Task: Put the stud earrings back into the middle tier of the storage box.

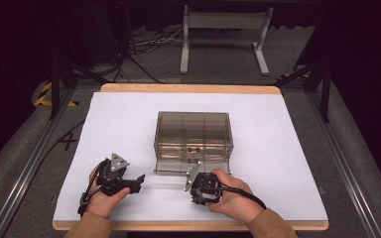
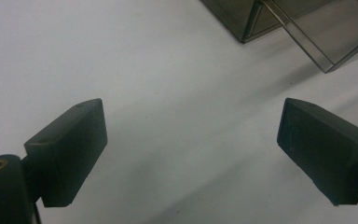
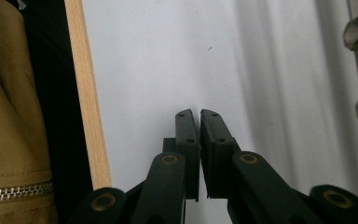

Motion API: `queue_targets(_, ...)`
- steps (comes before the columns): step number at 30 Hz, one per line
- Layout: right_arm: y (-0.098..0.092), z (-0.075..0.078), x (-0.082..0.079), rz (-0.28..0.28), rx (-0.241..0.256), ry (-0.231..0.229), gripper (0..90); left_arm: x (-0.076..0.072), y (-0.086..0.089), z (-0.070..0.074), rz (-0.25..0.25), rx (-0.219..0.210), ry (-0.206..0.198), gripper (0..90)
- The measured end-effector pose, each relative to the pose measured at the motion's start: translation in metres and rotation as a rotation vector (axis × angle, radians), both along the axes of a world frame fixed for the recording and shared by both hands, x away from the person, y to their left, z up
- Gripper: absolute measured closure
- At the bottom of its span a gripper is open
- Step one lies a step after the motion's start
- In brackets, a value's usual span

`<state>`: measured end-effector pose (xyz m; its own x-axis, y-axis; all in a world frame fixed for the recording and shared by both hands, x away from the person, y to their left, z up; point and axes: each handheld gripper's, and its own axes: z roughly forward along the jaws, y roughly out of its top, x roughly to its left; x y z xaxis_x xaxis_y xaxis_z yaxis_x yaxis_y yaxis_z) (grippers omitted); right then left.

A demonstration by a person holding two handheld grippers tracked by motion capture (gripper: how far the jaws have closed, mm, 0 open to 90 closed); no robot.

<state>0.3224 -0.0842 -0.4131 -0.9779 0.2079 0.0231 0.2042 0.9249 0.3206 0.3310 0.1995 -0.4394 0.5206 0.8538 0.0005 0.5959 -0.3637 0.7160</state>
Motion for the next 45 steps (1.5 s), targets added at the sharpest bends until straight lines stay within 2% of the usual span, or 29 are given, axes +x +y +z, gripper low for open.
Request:
queue_targets(9, 0.001, 0.011, 0.000, 0.012, 0.026, -0.010, 86.7, 0.000, 0.000, 0.000, 0.001, 0.001, 0.000, 9.2)
queue_targets(18, 0.000, 0.025, -0.002, -0.001, 0.038, -0.007, 86.7, 0.000, 0.000, 0.000, 0.001, 0.000, -0.001, 9.2)
queue_targets(24, 0.000, 0.033, -0.002, 0.003, 0.055, -0.020, 86.7, 0.000, 0.000, 0.000, 0.001, 0.000, 0.000, 9.2)
queue_targets(25, 0.000, 0.034, 0.000, 0.019, 0.062, -0.034, 86.7, 0.000, 0.000, 0.000, 0.000, 0.000, 0.000, 9.2)
queue_targets(31, 0.000, 0.041, -0.002, 0.010, 0.065, -0.028, 86.7, 0.000, 0.000, 0.000, 0.000, 0.000, 0.000, 9.2)
queue_targets(45, 0.000, 0.050, 0.000, 0.006, 0.100, -0.038, 86.8, 0.000, 0.000, 0.000, -0.001, 0.002, 0.000, 9.2)
